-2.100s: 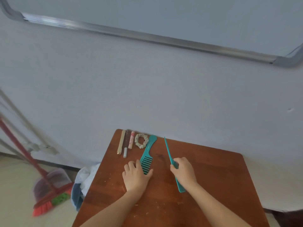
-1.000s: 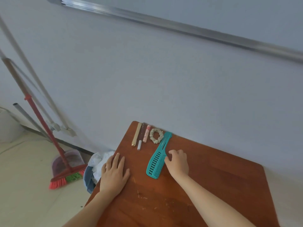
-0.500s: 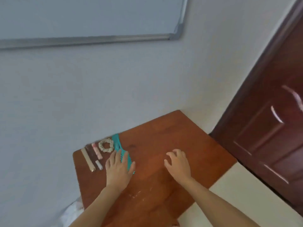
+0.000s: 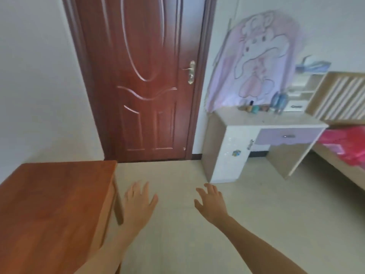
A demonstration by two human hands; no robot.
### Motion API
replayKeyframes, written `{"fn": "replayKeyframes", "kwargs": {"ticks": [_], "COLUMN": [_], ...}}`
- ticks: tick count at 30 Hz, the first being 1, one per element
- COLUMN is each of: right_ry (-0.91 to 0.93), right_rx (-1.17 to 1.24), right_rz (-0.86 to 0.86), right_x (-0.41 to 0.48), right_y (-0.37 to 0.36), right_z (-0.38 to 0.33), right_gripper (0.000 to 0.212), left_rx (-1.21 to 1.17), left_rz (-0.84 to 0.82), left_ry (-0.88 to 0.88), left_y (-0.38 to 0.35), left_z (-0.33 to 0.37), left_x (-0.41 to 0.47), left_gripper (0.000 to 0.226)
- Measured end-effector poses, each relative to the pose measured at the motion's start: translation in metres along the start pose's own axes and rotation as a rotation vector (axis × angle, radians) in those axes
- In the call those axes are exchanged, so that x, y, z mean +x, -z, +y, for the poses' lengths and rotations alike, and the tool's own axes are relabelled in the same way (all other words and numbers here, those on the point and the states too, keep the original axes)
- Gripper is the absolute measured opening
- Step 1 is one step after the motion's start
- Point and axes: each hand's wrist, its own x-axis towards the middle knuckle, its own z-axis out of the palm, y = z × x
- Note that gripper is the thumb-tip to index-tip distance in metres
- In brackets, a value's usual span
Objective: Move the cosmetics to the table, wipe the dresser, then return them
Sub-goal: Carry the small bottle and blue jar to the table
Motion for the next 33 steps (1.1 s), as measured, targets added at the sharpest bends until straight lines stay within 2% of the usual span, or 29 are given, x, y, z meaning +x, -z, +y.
{"fn": "replayKeyframes", "kwargs": {"ticks": [3, 7, 11, 15, 18, 24, 29, 33], "right_ry": [-0.11, -0.272, -0.329, -0.399, -0.453, -0.465, -0.435, -0.435], "right_rx": [-0.062, -0.145, -0.009, 0.022, 0.012, 0.021, -0.027, -0.064], "right_rz": [0.043, 0.074, 0.061, 0.155, 0.071, 0.098, 0.092, 0.033], "right_x": [-0.049, -0.12, -0.195, -0.247, -0.266, -0.244, -0.173, -0.11], "right_y": [0.016, 0.042, 0.061, 0.07, 0.077, 0.082, 0.084, 0.093], "right_z": [0.072, 0.151, 0.225, 0.284, 0.325, 0.393, 0.448, 0.495], "right_gripper": [0.04, 0.053, 0.05, 0.048, 0.05, 0.051, 0.05, 0.051], "left_rx": [-0.001, -0.047, -0.086, -0.087, -0.067, -0.053, -0.039, -0.098], "left_rz": [-0.028, -0.024, -0.059, -0.084, -0.088, -0.133, -0.089, -0.149], "left_ry": [-0.159, -0.302, -0.403, -0.481, -0.532, -0.562, -0.583, -0.541], "left_y": [-0.015, -0.043, -0.071, -0.091, -0.101, -0.125, -0.15, -0.172], "left_z": [0.079, 0.178, 0.267, 0.34, 0.382, 0.44, 0.479, 0.516], "left_x": [-0.009, -0.042, -0.09, -0.125, -0.133, -0.099, -0.035, 0.034], "left_gripper": [0.054, 0.053, 0.052, 0.052, 0.051, 0.05, 0.048, 0.051]}}
